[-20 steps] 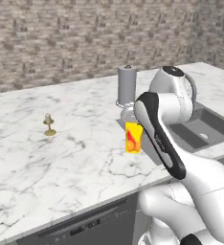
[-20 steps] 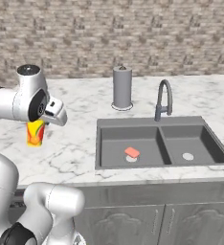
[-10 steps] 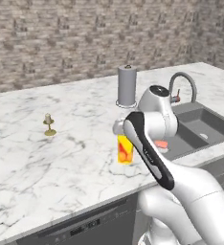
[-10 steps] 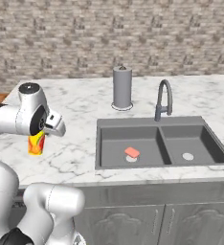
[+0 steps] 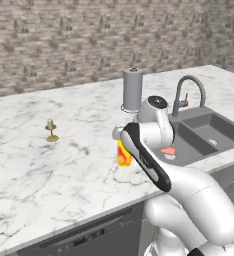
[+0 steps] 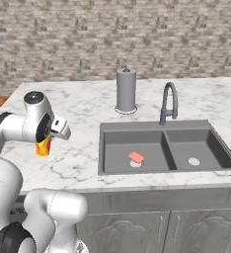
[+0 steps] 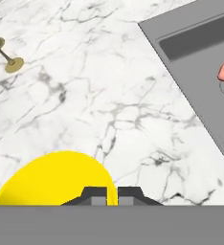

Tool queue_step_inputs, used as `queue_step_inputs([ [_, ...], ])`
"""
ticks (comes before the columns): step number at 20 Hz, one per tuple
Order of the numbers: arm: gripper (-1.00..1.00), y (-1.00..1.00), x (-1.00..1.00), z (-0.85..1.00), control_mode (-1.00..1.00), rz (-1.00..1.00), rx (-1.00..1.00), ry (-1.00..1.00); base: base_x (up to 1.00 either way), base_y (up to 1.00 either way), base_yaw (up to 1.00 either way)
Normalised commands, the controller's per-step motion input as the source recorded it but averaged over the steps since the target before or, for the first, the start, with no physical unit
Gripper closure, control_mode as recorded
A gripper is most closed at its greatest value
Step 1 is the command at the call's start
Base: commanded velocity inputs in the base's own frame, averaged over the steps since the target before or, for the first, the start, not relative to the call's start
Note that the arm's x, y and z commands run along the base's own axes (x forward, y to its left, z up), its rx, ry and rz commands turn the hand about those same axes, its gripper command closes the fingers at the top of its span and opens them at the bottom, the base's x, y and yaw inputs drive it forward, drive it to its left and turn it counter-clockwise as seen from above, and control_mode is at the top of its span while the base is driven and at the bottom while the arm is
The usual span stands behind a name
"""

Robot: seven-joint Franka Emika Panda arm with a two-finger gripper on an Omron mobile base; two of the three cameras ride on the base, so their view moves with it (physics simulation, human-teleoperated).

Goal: Open the cabinet directly in front. Then move the liquor and the cup to the dining counter with the candle on it.

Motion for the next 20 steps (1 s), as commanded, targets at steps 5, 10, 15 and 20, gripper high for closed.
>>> queue_step_inputs([
  [5,1.00,0.16,0.59,-0.15,-1.00,-0.08,-0.03,0.00,0.00,0.00,0.00],
  [10,1.00,0.18,0.56,-0.20,-1.00,-0.09,-0.05,-0.02,0.00,0.00,0.00],
  [15,1.00,0.15,0.45,-0.23,-1.00,-0.09,-0.04,-0.06,0.00,0.00,0.00],
  [20,1.00,0.12,0.25,-0.27,-1.00,-0.05,-0.02,-0.07,0.00,0.00,0.00],
])
